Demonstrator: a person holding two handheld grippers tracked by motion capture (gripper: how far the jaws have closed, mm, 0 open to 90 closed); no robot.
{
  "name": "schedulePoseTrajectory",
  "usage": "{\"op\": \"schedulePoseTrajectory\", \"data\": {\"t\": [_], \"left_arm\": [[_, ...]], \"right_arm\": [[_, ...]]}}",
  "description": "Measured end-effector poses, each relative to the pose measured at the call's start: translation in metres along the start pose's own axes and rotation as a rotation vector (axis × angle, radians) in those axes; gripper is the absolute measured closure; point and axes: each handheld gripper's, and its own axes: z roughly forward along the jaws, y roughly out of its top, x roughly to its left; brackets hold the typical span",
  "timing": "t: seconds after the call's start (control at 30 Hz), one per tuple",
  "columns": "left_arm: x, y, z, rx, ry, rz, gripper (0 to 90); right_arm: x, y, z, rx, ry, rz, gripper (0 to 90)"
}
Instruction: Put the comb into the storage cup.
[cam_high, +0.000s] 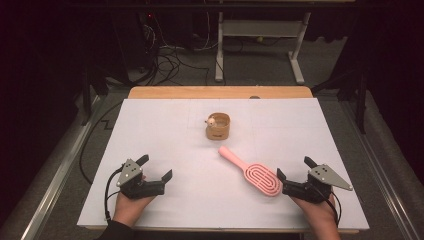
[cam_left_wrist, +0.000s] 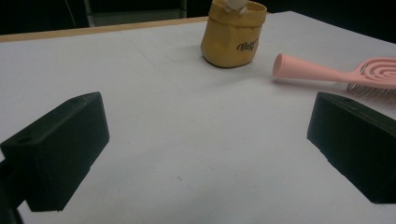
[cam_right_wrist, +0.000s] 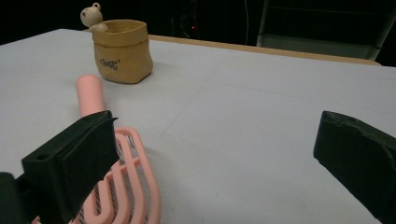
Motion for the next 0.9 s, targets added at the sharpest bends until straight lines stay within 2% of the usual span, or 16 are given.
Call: {"op": "schedulePoseTrajectory", "data": {"t": [0.13,0.33,0.43,0.8,0.9], "left_arm": [[0.002,-0.001,-0.002,0.003,-0.003,0.01,0.0],[0.004,-0.001,-0.005,-0.006,-0.002,0.0,0.0],[0.003,0.0,-0.005,-0.007,0.001,0.018,0.0],[-0.002,0.0,-0.004,-0.002,-0.009,0.041,0.0],[-0.002,0.0,-0.004,-0.005,-0.015,0.037,0.0]], "right_arm": [[0.002,0.004,0.0,-0.003,0.003,0.003,0.0],[0.007,0.007,0.005,0.038,0.024,-0.02,0.0],[0.011,0.004,0.006,0.068,0.043,-0.039,0.0],[0.017,0.004,0.007,0.12,0.09,-0.06,0.0],[0.019,0.003,0.008,0.137,0.107,-0.071,0.0]]}}
